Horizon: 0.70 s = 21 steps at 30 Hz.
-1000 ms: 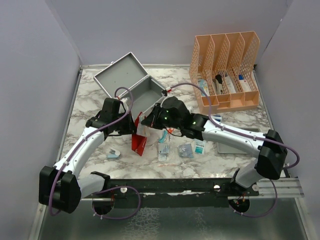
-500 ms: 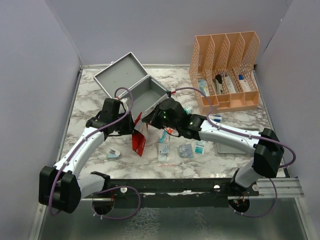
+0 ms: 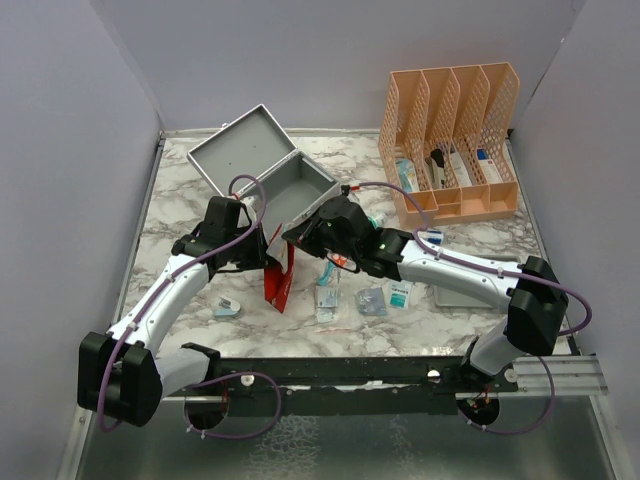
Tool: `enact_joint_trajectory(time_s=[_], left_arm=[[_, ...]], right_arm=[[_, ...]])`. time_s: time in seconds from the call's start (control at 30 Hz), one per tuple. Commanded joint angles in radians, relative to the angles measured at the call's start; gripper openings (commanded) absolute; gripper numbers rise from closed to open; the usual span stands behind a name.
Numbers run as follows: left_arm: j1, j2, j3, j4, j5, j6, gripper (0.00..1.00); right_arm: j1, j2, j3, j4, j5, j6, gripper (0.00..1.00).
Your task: Organize the medicine kit
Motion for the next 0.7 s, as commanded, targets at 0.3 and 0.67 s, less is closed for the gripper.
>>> enact_joint_trajectory(time_s=[0.3,0.67], left_arm=[[-0.008,-0.024,-0.001,0.017,0.007,-0.003,0.0],[-0.008,-0.025,0.045,-0.049,-0.043,0.049,0.0]], right_arm=[[0.006,0.031,-0.033,0.004,0.064,-0.057,0.01],[0.007,0.057,-0.06,-0.064,0.167,-0.321,0.01]])
